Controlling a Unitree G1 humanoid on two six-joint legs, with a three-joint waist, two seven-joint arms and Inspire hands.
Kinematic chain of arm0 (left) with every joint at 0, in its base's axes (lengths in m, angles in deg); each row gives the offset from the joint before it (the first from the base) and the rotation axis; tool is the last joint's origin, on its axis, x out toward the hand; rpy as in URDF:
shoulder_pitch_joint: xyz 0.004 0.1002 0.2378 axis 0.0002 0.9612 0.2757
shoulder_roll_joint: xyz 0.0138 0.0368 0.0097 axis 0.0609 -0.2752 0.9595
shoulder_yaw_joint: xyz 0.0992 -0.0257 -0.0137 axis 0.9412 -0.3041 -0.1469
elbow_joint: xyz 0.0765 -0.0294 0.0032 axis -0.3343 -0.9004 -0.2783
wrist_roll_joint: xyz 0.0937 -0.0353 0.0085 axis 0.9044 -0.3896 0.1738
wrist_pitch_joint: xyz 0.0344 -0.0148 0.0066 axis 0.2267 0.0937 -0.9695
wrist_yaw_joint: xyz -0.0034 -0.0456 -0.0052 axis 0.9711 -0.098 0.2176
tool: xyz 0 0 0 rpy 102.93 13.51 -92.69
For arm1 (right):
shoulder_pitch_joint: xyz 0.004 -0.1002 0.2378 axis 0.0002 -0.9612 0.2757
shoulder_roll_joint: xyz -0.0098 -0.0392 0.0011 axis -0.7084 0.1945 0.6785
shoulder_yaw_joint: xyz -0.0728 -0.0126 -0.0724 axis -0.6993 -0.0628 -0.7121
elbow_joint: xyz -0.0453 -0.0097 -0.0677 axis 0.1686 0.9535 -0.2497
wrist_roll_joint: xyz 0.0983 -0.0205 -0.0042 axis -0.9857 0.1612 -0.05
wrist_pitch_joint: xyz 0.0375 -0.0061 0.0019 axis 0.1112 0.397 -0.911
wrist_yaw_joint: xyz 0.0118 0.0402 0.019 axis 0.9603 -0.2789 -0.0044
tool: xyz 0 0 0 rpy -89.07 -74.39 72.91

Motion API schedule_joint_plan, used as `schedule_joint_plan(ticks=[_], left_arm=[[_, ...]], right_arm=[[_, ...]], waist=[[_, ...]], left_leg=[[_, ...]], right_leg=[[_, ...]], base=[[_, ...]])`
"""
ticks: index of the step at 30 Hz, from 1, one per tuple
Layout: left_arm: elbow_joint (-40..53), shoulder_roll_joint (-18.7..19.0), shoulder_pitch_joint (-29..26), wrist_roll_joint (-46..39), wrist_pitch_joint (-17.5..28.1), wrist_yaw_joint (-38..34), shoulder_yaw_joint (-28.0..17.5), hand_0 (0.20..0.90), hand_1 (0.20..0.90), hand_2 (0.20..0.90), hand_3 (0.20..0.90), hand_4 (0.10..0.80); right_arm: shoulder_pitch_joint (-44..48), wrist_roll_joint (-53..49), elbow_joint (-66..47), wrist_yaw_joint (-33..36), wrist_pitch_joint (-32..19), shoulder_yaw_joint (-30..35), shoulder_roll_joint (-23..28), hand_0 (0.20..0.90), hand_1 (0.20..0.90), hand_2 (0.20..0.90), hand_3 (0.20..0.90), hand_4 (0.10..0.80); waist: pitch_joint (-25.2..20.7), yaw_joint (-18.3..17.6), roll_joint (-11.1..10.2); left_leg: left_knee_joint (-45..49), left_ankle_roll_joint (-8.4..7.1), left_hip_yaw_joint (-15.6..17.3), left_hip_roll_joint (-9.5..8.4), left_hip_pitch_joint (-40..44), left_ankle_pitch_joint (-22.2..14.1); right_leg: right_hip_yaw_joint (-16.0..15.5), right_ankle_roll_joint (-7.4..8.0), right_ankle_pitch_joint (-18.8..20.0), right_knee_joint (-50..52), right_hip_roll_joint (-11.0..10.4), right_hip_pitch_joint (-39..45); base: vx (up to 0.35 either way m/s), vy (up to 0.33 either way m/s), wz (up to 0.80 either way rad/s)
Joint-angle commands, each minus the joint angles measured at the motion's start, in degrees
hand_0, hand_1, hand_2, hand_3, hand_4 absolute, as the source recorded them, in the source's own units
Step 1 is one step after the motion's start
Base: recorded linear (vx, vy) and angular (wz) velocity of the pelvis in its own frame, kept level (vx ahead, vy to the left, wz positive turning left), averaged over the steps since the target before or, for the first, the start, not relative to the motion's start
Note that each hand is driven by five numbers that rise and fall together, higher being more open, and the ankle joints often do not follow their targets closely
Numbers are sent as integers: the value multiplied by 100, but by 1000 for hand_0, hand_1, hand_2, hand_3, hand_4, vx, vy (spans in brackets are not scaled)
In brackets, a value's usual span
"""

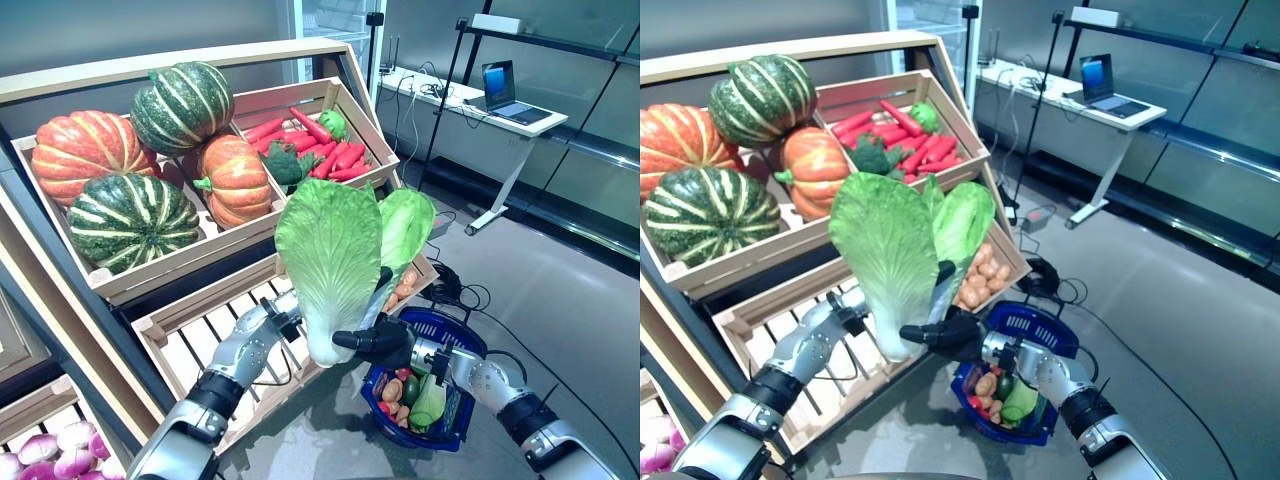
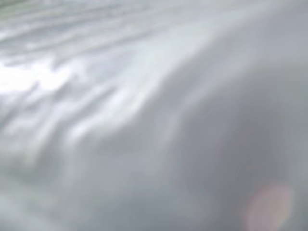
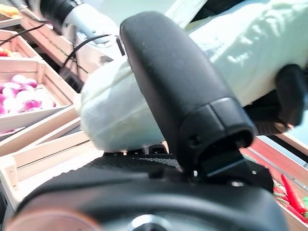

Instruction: Put vegetables into the basket

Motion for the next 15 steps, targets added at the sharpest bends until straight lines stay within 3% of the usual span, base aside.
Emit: schedule_joint_plan(ticks=[1,5,7,8,15], left_arm=[[-229,-497,-25,-141,-81,727,539,300,300,300,300,400],[-366,-436,87,53,-76,734,412,300,300,300,300,400],[-392,-411,95,72,-73,732,401,300,300,300,300,400],[-399,-387,106,83,-79,736,376,300,300,300,300,400],[-301,-371,130,50,-72,561,341,300,300,300,300,400]], right_arm=[[1576,-1681,-131,-651,-1180,1171,-572,900,900,900,900,800],[1521,-1449,-112,-495,-1189,1336,-412,900,900,900,900,800],[1518,-1382,-105,-435,-1197,1357,-375,804,804,804,804,736],[1493,-1320,-108,-248,-1277,1375,-327,300,300,300,300,400],[1412,-1172,-21,-191,-1144,1421,-290,300,300,300,300,400]], waist=[[-260,69,50],[-254,58,40],[-246,53,41],[-229,47,40],[-199,28,38]], left_leg=[[6,-218,-142,156,154,-418],[8,-226,-142,166,138,-405],[12,-228,-138,171,133,-397],[11,-227,-138,176,136,-394],[6,-228,-138,199,146,-376]], right_leg=[[-38,-203,382,164,-75,-271],[-17,-214,395,149,-68,-281],[-11,-216,397,157,-66,-291],[-4,-218,401,163,-62,-295],[14,-231,403,172,-51,-293]], base=[[0,0,0],[0,0,0],[0,0,0],[0,0,0],[0,0,0]])
